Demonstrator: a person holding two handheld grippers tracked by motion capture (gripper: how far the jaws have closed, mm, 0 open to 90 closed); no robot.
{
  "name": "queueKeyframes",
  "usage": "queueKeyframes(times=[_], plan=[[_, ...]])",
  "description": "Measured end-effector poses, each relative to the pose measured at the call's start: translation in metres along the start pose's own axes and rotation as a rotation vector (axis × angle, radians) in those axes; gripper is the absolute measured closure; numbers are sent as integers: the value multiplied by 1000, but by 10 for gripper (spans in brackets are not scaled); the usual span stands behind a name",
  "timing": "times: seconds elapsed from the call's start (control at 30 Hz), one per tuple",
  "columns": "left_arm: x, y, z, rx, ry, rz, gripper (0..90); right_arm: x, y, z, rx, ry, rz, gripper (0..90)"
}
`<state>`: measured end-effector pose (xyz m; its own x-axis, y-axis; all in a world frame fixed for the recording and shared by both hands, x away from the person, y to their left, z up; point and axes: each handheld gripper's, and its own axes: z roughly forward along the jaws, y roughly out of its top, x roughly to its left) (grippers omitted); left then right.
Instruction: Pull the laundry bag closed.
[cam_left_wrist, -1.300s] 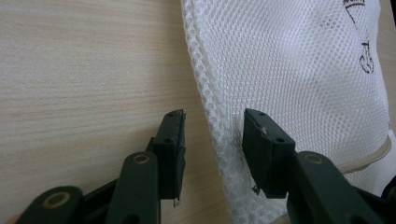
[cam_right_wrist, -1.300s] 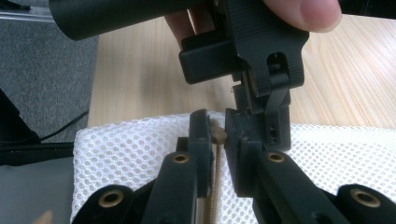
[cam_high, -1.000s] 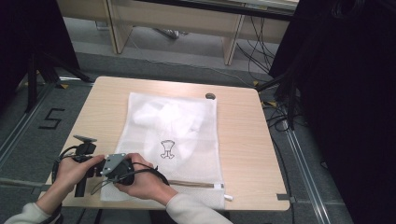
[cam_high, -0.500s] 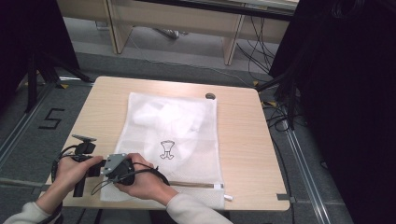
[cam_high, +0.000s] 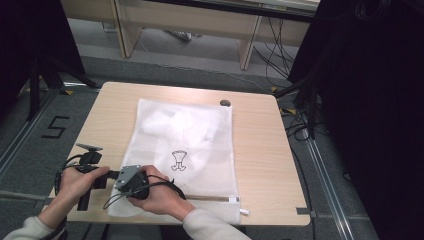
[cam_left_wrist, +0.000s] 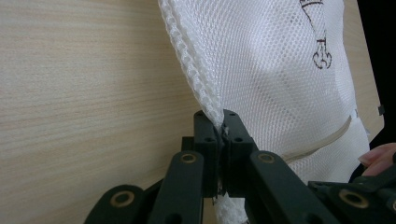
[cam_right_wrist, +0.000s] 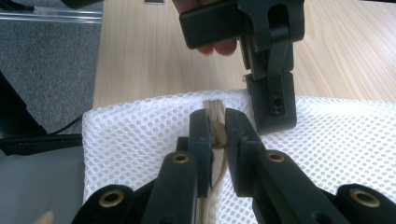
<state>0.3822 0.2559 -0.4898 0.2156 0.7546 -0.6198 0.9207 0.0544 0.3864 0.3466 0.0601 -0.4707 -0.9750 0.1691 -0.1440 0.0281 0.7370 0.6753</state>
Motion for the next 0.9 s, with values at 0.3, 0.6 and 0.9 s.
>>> queueKeyframes(times=[0.3, 0.6, 0.9], plan=[[2, 1, -1, 4, -2, 1, 863, 0, -6, -2, -3, 1, -14, 825], [1, 1, -1, 5, 7, 14, 862, -1, -10, -6, 0, 1, -10, 824], [1, 1, 0, 2, 16, 20, 861, 0, -16, -5, 1, 8, 10, 825]])
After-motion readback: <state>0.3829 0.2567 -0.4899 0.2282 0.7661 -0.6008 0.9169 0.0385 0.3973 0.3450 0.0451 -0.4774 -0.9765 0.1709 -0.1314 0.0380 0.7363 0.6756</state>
